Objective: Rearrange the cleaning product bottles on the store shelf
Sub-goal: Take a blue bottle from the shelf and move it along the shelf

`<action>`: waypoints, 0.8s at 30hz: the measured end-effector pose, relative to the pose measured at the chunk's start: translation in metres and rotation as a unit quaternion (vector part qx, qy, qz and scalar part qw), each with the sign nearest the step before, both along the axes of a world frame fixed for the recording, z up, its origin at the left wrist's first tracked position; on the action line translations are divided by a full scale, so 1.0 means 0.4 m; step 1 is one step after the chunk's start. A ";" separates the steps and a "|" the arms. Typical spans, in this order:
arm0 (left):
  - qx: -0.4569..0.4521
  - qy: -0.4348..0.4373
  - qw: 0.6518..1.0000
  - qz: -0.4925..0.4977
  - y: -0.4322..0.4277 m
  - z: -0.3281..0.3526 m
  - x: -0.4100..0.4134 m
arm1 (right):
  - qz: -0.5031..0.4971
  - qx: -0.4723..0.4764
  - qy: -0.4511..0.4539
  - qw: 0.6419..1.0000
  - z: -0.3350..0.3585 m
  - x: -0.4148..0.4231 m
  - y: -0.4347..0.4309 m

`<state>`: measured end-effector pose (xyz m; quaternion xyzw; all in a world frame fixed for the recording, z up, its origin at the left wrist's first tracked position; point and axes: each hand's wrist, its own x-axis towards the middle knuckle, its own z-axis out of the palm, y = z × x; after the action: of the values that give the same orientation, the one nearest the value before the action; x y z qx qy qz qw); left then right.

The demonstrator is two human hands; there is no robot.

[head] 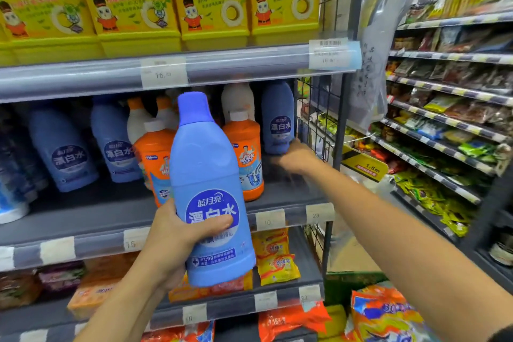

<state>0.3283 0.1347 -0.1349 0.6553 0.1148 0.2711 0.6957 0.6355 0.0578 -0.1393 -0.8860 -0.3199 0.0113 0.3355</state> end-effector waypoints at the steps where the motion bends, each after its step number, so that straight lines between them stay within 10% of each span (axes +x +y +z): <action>1: -0.005 -0.005 1.000 -0.015 -0.009 0.003 0.001 | 0.011 -0.008 -0.028 1.000 -0.005 -0.032 -0.042; 10: 0.011 -0.016 0.998 -0.057 -0.108 0.046 0.086 | 0.034 -0.064 -0.237 0.969 -0.159 -0.159 -0.339; 24: 0.116 0.040 0.990 0.063 -0.191 -0.029 0.349 | 0.089 0.130 -0.170 0.973 -0.264 -0.103 -0.342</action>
<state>0.4681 0.0582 -0.1463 0.7335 0.1517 0.2993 0.5910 0.5944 -0.0788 -0.2450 -0.7916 -0.4488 -0.1512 0.3861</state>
